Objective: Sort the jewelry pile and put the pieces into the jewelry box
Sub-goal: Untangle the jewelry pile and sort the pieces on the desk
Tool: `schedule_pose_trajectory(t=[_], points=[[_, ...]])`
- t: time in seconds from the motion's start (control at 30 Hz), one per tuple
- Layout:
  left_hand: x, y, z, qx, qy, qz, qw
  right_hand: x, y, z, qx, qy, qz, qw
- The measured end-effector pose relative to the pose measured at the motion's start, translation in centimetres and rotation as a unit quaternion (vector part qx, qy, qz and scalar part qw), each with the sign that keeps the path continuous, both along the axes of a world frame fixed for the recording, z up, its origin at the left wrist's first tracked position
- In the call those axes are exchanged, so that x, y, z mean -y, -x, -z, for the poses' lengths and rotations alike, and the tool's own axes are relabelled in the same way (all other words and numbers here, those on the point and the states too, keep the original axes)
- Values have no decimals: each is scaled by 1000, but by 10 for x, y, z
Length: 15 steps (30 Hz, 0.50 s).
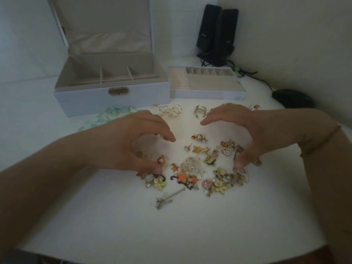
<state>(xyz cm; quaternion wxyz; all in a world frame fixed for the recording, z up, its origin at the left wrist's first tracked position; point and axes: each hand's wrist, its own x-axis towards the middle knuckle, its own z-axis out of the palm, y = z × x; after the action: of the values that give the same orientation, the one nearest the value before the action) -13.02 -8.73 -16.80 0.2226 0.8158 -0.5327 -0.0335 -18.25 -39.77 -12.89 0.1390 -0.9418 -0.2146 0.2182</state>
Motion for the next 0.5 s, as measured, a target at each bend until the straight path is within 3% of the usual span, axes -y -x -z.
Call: schedule_pose_trajectory(t=[0.37, 0.5], points=[[-3, -6, 1, -8, -7, 0, 1000, -6, 6, -4, -10, -16, 9, 1000], [-4, -6, 1, -3, -9, -3, 1000, -16, 7, -1, -23, -11, -36, 999]])
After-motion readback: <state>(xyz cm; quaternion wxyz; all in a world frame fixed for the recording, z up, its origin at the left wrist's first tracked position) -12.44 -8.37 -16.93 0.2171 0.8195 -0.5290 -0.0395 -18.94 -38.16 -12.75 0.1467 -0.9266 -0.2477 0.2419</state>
